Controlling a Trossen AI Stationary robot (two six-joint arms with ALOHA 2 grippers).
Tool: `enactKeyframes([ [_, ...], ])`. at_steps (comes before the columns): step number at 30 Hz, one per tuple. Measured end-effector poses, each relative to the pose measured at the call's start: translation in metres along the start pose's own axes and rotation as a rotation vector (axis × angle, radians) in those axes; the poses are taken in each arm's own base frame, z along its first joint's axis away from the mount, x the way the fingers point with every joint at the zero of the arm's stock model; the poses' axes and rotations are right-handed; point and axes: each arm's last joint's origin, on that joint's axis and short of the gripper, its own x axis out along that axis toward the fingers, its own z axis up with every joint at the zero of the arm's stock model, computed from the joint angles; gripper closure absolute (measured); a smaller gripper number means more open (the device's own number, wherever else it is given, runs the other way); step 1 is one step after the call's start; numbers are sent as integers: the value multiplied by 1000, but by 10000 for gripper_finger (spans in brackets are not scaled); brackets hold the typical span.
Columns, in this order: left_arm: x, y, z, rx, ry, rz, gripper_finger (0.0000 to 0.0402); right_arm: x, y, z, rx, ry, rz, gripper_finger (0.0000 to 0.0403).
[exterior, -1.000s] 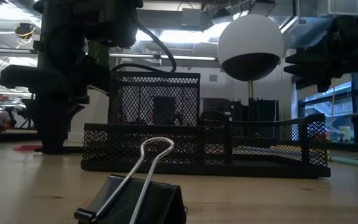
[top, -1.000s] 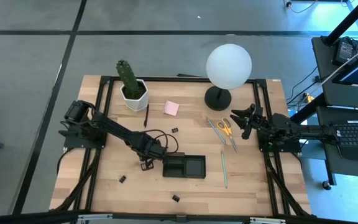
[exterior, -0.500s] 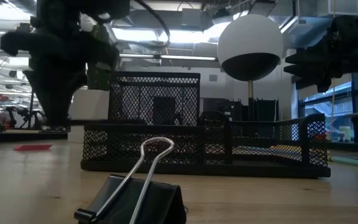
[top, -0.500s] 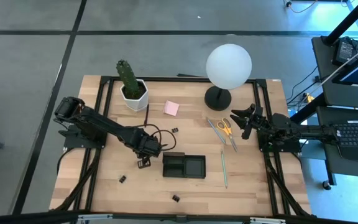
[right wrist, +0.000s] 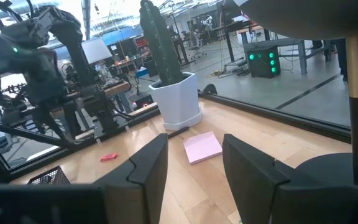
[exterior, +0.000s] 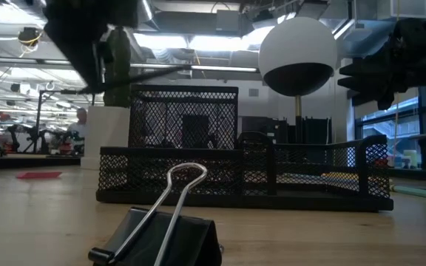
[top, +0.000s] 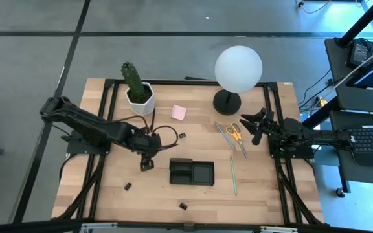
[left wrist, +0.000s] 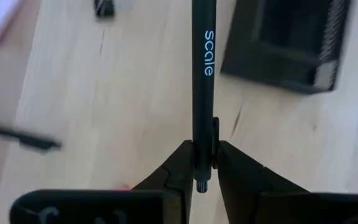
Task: Pick and place office supplies into organizer
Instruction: Put the bottom black pen into the mesh desk organizer
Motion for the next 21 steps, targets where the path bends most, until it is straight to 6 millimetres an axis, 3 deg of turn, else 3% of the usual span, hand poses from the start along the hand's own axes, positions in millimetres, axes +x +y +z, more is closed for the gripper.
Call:
enactKeyframes([
  [9,-3,-1,12,368,-162,97,343,0,0,0,0,0,0,249],
  [21,-11,-5,35,1104,-315,447,343,0,0,0,1,-1,-2,249],
])
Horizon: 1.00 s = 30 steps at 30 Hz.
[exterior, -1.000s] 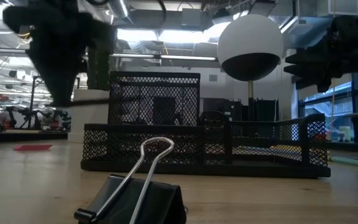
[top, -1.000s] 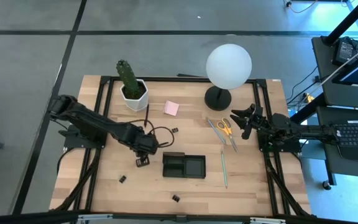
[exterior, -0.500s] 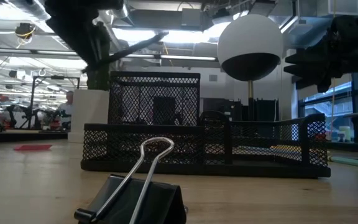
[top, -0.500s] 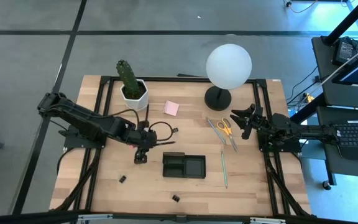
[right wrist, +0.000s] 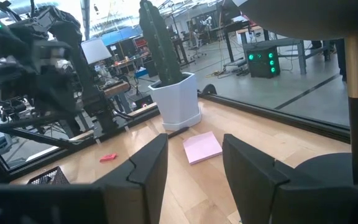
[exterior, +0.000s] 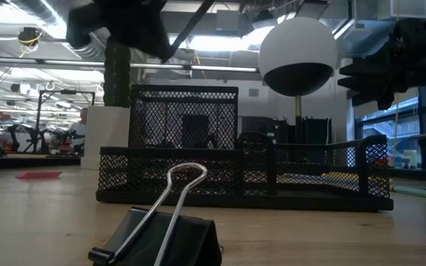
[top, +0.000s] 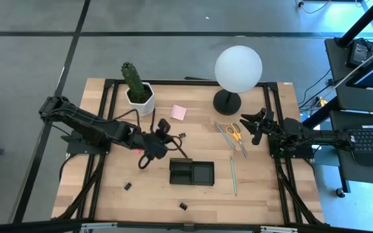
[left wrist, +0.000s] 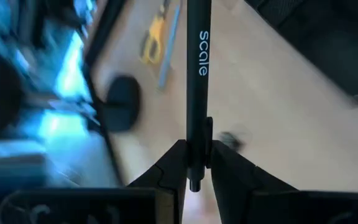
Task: Pick and place office supplies into organizer
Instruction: Put the bottom black pen into the mesh desk organizer
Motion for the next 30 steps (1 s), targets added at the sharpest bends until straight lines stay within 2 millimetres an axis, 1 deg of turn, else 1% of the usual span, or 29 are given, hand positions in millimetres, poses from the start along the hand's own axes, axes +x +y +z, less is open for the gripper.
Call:
enactKeyframes([
  [4,0,7,6,272,-34,82,343,0,0,0,0,0,0,249],
  [9,-2,15,12,487,-60,174,343,0,0,0,0,0,0,249],
  [14,-2,17,14,736,-43,207,343,0,0,0,-1,0,-1,249],
  [24,-2,18,16,1020,-47,232,343,0,0,0,2,0,-1,249],
  [30,8,13,19,1206,-24,217,343,0,-1,0,1,-7,-18,249],
])
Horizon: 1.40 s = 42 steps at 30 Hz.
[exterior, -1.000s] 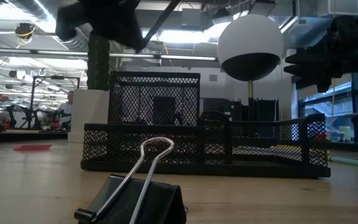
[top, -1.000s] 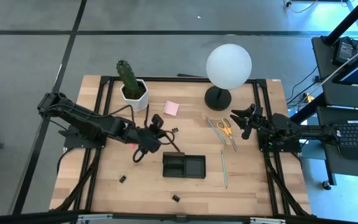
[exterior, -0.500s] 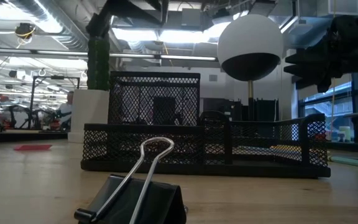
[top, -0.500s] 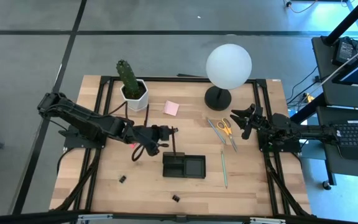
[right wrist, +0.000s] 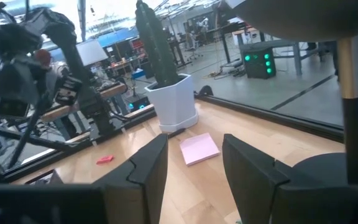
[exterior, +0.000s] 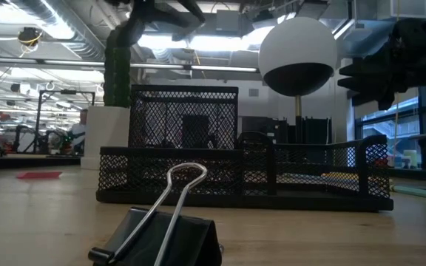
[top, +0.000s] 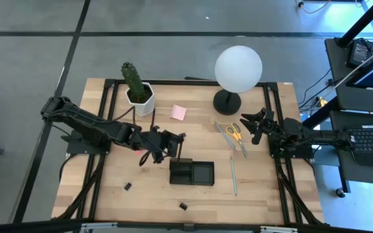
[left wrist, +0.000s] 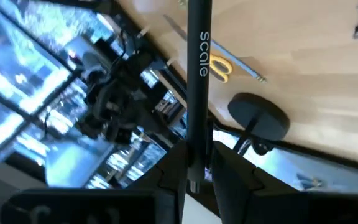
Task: Pick and place office supplies into organizer
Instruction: Put the bottom black pen into the mesh desk organizer
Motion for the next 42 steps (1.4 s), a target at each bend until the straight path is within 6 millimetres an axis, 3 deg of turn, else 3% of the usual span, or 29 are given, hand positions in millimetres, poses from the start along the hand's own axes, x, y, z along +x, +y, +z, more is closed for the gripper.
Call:
enactKeyframes([
  [7,17,-4,12,187,0,-60,343,0,-2,1,2,-25,-62,249],
  [24,40,-1,38,373,-19,-54,343,0,-2,1,-2,-26,-65,249],
  [39,25,12,65,445,-76,26,343,0,-2,1,-2,-26,-65,249],
  [42,30,9,72,459,-87,8,343,0,-2,1,2,-26,-64,249],
])
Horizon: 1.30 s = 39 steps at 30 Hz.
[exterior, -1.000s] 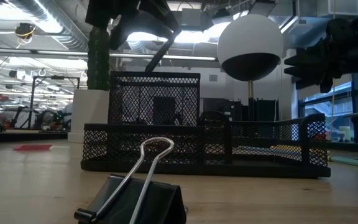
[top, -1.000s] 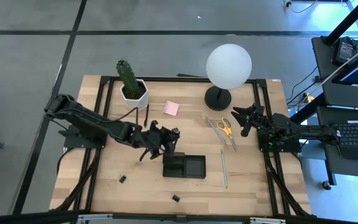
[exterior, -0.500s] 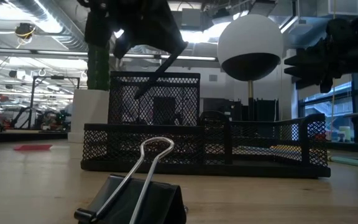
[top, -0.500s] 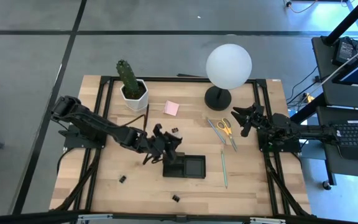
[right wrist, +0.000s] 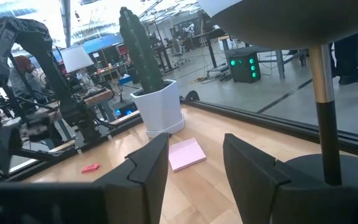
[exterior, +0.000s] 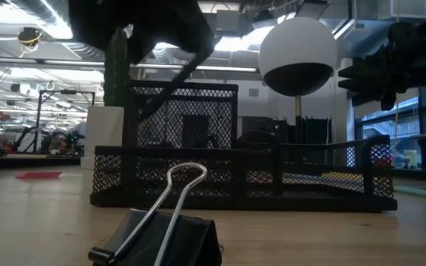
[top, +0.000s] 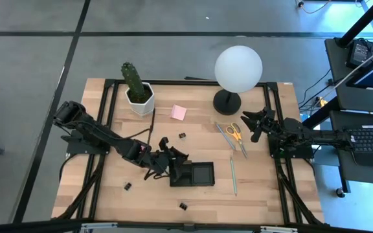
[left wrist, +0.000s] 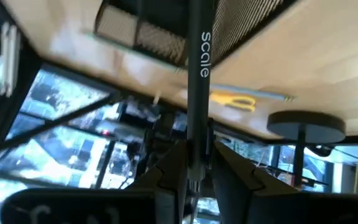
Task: Pick and place office supplies into organizer
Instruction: Put the bottom black pen into the mesh desk organizer, then put the left black binder clip into the mesh desk organizer
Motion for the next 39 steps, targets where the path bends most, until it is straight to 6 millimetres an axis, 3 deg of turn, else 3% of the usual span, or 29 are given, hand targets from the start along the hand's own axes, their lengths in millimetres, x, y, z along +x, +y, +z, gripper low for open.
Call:
enactKeyframes([
  [11,27,4,23,28,-1,-38,343,0,0,0,-2,0,1,249],
  [19,27,5,22,-38,4,-28,340,0,0,0,-4,0,0,249],
  [32,27,6,21,-135,15,-27,285,0,0,0,-4,0,0,249],
  [39,22,12,13,-314,223,-78,284,0,0,0,-5,0,0,249],
])
